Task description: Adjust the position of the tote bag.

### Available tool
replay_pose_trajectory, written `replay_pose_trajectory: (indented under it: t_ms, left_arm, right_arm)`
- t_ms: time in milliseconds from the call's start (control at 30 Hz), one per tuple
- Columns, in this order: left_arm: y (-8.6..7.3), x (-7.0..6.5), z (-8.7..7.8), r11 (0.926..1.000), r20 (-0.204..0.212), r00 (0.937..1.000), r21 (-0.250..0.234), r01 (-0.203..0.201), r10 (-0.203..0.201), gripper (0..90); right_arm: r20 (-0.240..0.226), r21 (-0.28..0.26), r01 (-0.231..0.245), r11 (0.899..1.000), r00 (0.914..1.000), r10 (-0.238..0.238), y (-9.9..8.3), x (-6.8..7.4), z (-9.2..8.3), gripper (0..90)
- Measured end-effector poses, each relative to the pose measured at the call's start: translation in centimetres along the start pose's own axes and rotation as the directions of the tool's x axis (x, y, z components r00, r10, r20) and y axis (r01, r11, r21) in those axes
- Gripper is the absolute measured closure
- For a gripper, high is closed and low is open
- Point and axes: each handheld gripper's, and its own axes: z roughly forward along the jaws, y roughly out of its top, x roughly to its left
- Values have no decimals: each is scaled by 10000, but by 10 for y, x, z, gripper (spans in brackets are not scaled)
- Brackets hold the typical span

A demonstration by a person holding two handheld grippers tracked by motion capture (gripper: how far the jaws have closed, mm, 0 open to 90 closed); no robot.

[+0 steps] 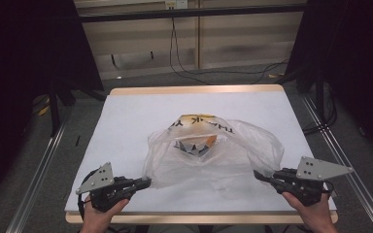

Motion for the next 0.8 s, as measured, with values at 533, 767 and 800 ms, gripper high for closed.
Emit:
replay_pose_trajectory:
  t_ms: [533,767,800]
  left_arm:
    - [21,13,-3,9986,-139,9999,-536,-48,40,886]
    - [36,18,-5,9958,-245,9995,-884,-220,199,887]
    - [38,19,-5,9950,-239,9995,-967,-236,214,887]
  right_arm:
    - [-7,-800,367,9961,9993,-368,35,-12,4,897]
    - [14,-1239,345,9917,9994,-346,48,-20,5,897]
    - [19,-1295,361,9909,9993,-362,50,-21,5,897]
